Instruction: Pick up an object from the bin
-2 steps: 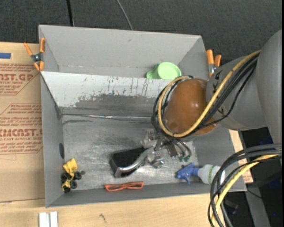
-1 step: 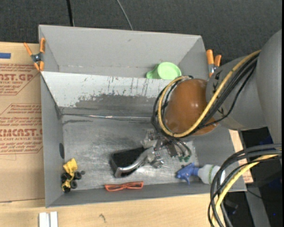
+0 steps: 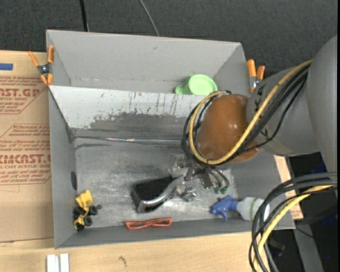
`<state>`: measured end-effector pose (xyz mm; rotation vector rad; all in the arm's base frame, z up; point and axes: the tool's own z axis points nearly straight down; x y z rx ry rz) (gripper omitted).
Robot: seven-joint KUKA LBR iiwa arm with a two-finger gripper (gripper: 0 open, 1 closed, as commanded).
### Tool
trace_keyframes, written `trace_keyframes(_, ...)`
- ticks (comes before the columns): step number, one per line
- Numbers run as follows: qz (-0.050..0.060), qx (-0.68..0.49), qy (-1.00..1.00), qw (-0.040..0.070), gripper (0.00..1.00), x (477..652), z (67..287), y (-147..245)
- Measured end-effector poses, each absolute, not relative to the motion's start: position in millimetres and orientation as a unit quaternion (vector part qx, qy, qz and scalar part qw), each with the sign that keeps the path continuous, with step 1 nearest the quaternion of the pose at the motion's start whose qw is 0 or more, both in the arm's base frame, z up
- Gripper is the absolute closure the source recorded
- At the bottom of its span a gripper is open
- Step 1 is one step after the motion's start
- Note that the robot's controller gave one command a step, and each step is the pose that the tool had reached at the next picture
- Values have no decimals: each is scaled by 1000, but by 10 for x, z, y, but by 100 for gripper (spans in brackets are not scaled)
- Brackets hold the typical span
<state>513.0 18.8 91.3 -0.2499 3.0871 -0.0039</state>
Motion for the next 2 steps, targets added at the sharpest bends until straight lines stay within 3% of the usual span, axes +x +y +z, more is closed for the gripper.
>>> trace_keyframes(2, -1, -81, 996, 22, 100, 5130, 913, 188)
